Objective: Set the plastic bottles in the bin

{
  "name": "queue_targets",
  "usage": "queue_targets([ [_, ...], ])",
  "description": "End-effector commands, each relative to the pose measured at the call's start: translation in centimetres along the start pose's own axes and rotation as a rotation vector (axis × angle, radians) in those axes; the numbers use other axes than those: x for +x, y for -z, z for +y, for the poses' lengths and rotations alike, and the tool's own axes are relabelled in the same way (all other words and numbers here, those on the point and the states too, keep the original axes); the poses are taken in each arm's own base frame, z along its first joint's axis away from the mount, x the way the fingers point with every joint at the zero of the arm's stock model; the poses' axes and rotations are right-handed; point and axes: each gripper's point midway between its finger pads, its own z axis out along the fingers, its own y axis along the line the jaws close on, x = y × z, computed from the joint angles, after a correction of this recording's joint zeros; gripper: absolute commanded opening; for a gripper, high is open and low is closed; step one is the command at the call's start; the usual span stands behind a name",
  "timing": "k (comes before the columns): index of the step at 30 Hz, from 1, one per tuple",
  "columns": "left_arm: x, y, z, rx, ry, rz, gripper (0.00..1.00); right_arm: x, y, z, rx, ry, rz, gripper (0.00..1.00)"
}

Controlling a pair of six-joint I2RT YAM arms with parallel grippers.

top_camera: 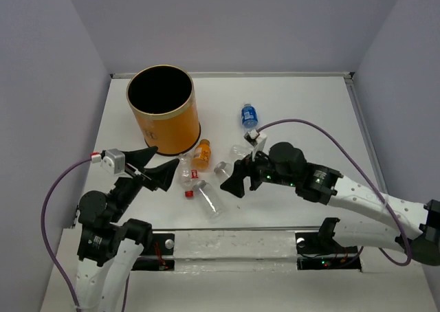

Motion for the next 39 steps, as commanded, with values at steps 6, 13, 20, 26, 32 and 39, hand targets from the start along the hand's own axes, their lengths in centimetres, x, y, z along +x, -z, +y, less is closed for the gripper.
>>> queue_targets([
  [6,-4.3,1.9,2.3,-0.203,-0.021,-0.156,0.99,0.7,-6.0,0.4,0.232,0.164,0.043,0.96],
  [13,-4.2,2.8,5.6,-0.393,0.048,-0.185,0.99,3.1,-9.6,-0.5,0.302,0.184,0.159,0.96],
  [20,-4.2,2.6,4.6,-0.34,0.049,-0.187,0.99,5.5,-12.3,-1.1,0.324,0.227,0.257,0.95],
  [26,-4.1,2.6,4.6,-0.337,0.049,-0.184,0.99,8.0,-14.5,-3.3,0.403,0.251,0.343,0.95],
  [32,-4.1,2.6,4.6,-0.339,0.05,-0.183,0.99,10.9,-16.0,-5.1,0.45,0.238,0.413,0.95],
  [39,-4.0,2.6,4.7,-0.341,0.05,-0.182,0.99,10.5,-15.9,-5.4,0.477,0.236,0.395,0.5],
])
